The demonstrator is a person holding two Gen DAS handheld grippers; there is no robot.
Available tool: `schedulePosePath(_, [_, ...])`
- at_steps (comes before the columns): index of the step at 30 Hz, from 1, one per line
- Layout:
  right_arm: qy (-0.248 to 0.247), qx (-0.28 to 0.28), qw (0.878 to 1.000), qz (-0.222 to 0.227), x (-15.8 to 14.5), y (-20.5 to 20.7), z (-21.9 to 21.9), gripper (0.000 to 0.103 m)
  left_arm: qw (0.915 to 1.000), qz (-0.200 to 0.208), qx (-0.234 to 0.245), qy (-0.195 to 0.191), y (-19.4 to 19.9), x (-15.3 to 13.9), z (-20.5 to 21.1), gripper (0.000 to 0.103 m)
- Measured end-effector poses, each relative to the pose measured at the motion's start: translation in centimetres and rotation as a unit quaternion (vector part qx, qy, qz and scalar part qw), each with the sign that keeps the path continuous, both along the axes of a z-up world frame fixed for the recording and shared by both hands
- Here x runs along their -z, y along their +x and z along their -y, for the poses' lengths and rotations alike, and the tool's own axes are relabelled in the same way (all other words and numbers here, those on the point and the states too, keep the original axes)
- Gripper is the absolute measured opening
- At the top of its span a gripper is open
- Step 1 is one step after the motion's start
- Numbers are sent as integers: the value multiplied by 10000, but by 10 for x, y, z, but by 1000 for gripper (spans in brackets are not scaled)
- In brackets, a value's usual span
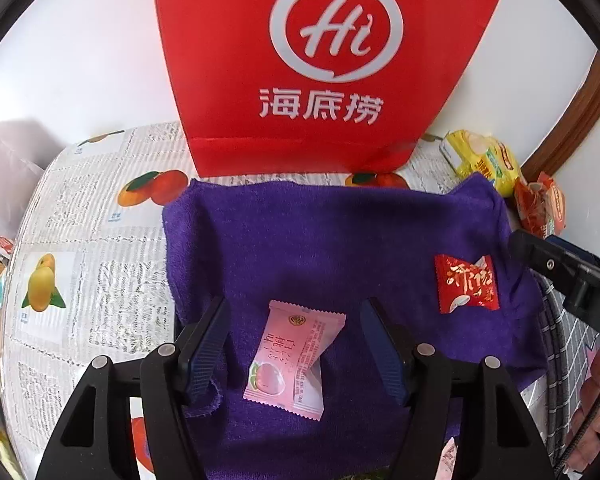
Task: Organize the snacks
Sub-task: 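Open the left tool to drop the pink packet onto the towel, then move the right tool back to the pile and grasp the white lychee packet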
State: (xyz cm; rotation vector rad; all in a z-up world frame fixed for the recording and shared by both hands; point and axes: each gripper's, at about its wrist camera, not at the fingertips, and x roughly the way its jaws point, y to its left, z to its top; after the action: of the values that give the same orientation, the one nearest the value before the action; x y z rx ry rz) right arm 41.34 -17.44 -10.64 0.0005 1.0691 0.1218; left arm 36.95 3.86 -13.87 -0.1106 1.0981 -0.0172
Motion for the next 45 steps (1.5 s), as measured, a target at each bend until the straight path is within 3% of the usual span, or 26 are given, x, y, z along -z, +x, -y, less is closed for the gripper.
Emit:
schedulePosePath(9, [-32, -16, 9990, 439, -26, -14, 0, 71, 9993, 200, -278, 165, -6, -20, -12, 66])
schedulePosePath(17, [41, -168, 9980, 603, -42, -48, -3, 70, 9989, 403, -197, -144, -16, -42, -16, 66])
schedulePosePath(23, [307, -148, 9989, 320, -9, -98, 16, 70, 9982, 559, -60, -193, -26, -57, -9, 66])
schedulePosePath(28, [118, -107, 9998, 79, 22, -132, 27, 68, 9967, 758, 173, -254, -37, -72, 2, 66])
schedulePosePath(32, [297, -50, 9994, -143, 44, -152, 40, 65, 9954, 848, 302, -330, -45, -82, 8, 66])
schedulePosePath(37, [342, 6, 9987, -376, 67, -158, 47, 62, 9941, 937, 416, -351, -52, -92, 14, 66])
schedulePosePath(41, [768, -153, 9957, -492, 77, -157, 48, 61, 9932, 980, 464, -414, -56, -98, 16, 66])
schedulePosePath(45, [873, -320, 9939, -598, 83, -155, 42, 61, 9927, 1031, 440, -451, -59, -102, 13, 66])
